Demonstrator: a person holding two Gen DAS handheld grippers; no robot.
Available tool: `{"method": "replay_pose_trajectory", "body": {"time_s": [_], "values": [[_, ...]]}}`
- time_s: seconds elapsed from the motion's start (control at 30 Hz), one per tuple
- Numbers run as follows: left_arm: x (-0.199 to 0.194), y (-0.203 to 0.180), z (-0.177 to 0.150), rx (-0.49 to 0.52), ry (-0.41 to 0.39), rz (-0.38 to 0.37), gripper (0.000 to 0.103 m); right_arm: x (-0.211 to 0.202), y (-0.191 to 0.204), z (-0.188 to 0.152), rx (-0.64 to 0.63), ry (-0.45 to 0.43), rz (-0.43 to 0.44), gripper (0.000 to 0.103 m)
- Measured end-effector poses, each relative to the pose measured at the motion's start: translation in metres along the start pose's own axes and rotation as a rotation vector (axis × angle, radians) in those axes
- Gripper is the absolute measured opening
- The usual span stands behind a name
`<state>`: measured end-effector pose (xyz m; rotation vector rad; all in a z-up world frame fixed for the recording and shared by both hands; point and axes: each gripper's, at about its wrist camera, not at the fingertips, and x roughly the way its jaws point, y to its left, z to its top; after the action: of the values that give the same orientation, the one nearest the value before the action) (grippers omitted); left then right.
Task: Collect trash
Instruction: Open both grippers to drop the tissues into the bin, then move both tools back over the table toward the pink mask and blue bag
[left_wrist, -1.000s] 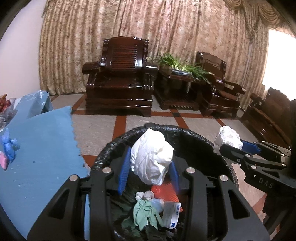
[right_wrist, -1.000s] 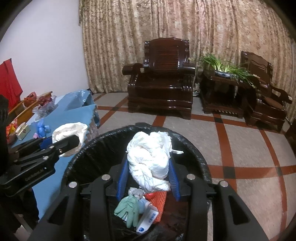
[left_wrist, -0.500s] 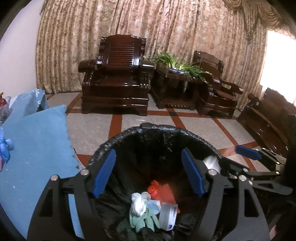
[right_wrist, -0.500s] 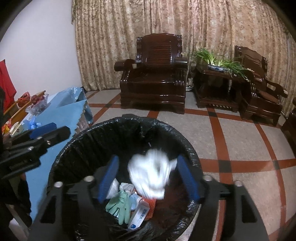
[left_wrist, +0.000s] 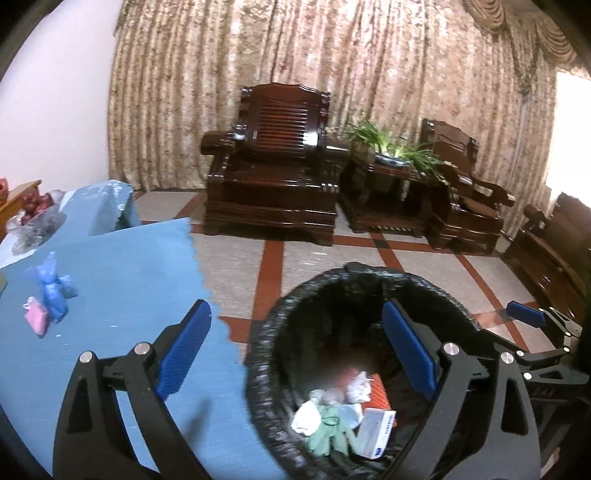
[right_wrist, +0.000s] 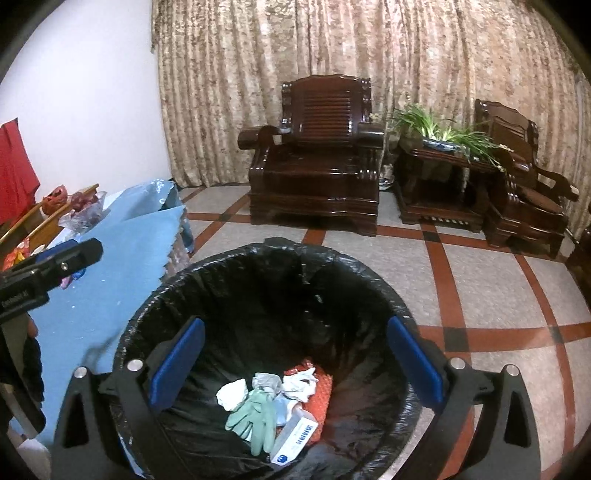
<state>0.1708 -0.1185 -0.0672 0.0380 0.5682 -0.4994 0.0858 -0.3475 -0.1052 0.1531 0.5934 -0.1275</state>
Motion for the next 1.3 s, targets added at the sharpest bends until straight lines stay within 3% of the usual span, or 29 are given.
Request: {"method": "replay_pose_trajectory", "body": {"time_s": [0.5,0.97,1.3], "values": [[-0.047,0.090,0.003,-0.088,-0.040,0.191,0.092,0.014,0.078,0.018,-0.100,-0.014,0.120,0.097],[-0.095,0.199,-0.005,-0.186,-0.062,0.407,0.092,0.046,0.171,0.040,-0.192,-0.030,0.250,0.097],[-0.095,0.268,-0.016,-0.254,-0.041,0.496,0.092,0.090,0.248,0.053,-0.225,-0.024,0.335,0.097]]}}
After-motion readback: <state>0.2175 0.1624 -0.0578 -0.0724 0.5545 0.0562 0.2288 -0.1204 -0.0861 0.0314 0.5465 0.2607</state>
